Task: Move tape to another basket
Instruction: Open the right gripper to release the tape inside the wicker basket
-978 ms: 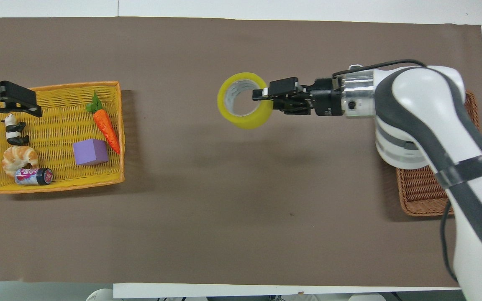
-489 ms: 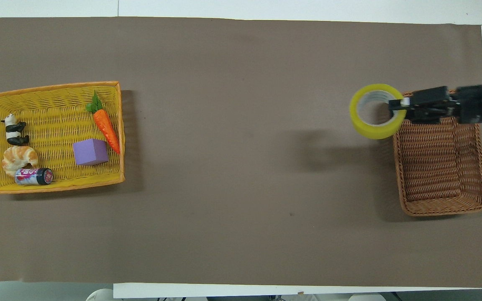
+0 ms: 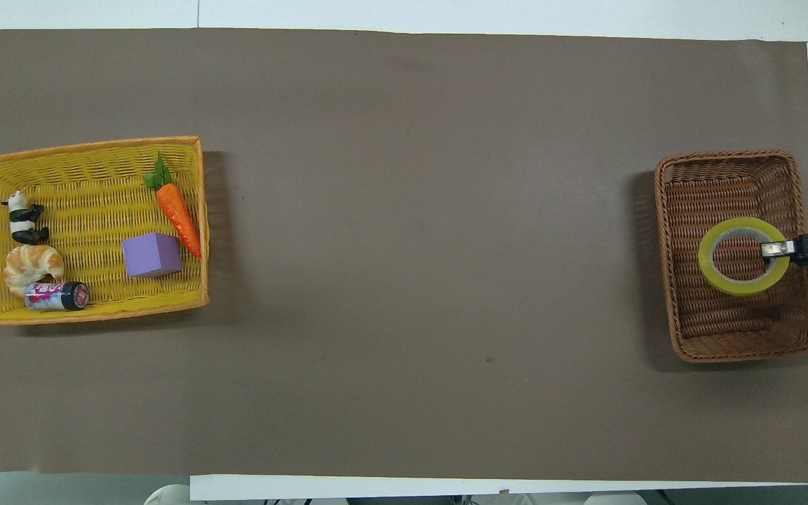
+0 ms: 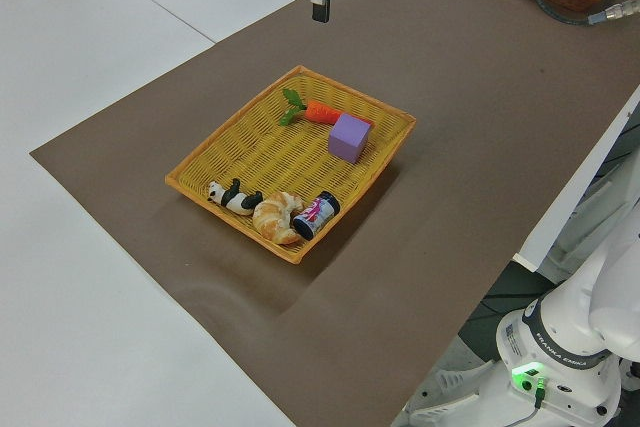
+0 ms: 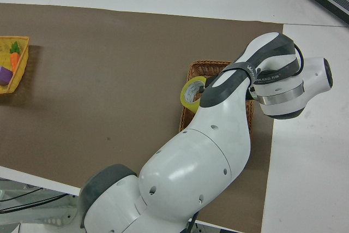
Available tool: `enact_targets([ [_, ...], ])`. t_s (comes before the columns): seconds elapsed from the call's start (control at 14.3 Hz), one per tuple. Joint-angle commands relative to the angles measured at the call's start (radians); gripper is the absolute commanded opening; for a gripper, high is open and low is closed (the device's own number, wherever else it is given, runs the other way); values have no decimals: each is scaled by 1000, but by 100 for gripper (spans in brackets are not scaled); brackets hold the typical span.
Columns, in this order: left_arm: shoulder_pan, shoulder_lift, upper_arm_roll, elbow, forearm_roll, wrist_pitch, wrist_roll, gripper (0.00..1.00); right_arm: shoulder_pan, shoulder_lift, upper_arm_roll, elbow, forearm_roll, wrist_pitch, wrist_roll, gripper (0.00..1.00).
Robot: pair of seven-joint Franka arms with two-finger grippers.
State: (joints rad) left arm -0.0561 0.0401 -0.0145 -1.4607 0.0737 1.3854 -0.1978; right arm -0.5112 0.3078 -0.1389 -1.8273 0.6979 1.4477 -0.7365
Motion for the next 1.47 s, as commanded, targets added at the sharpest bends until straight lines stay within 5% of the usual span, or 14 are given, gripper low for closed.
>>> enact_targets([
  [0.0, -21, 44, 11, 66, 23, -49, 1, 100, -24, 34, 19, 23, -24, -27, -50, 0],
  [0.49, -8, -3, 13, -24, 14, -32, 0, 100, -21, 79, 19, 3, -81, 33, -161, 0],
  [0.56, -8, -8, 16, -32, 12, -31, 0, 100, -18, 79, 19, 2, -86, 49, -162, 7],
  [0.63, -14, -6, 13, -26, 12, -37, 1, 100, -13, 79, 19, -1, -87, 54, -173, 36],
  [0.7, -21, -11, 13, -26, 12, -39, 1, 100, -9, 79, 19, 0, -87, 59, -179, 75],
  [0.77, -22, -11, 10, -29, 12, -40, 0, 100, 0, 79, 19, 2, -89, 63, -194, 100],
  [1.12, -22, -31, 11, -64, 12, -31, 0, 100, 48, 48, 28, 22, -124, 122, -284, 100],
  [1.4, -7, -32, 21, -64, 14, -34, -2, 100, 231, -135, 25, 40, -377, 244, -255, 100],
])
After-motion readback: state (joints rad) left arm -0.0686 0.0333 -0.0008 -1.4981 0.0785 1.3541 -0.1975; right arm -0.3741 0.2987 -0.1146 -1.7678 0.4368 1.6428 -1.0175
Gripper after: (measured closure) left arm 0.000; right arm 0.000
